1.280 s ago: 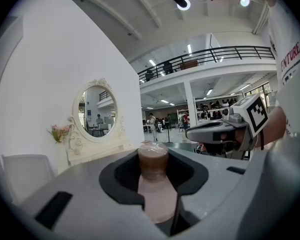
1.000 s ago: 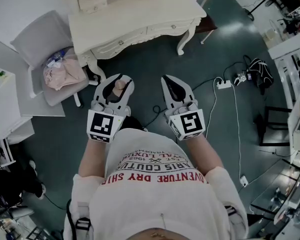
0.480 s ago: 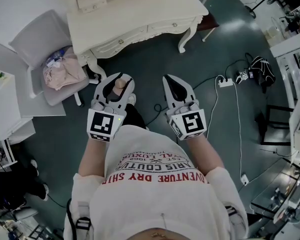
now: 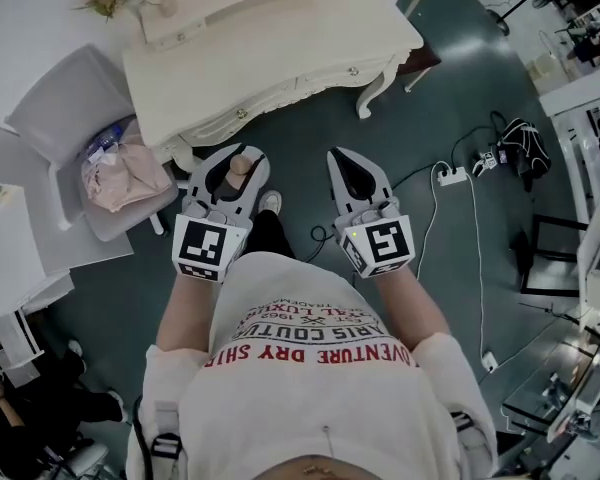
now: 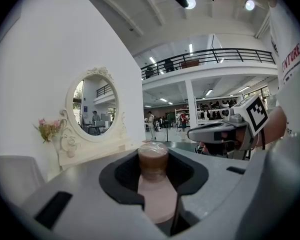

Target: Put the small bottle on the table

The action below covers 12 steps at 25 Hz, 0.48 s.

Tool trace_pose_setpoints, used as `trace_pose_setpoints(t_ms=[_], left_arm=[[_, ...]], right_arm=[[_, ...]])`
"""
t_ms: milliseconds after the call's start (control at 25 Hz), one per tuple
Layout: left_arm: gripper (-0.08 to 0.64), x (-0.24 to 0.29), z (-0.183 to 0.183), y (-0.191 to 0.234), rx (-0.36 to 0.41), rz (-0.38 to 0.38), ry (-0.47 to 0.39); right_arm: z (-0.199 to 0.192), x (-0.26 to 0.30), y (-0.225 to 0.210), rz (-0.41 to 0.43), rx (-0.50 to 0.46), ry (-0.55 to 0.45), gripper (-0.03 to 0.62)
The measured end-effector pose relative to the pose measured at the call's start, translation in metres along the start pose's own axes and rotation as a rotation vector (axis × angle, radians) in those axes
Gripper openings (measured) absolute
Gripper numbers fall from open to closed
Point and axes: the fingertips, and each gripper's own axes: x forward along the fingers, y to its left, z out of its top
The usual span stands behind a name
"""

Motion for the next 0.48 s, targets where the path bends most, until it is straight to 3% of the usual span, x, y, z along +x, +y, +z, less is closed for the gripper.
trace_pose_setpoints(t_ms=[480], left_arm=[[0.131, 0.114, 0.025, 0.156, 0.039, -0.053, -0.012]], right_arm=[[0.032, 0.187, -0.054, -0.035, -0.022, 0.007, -0.002]])
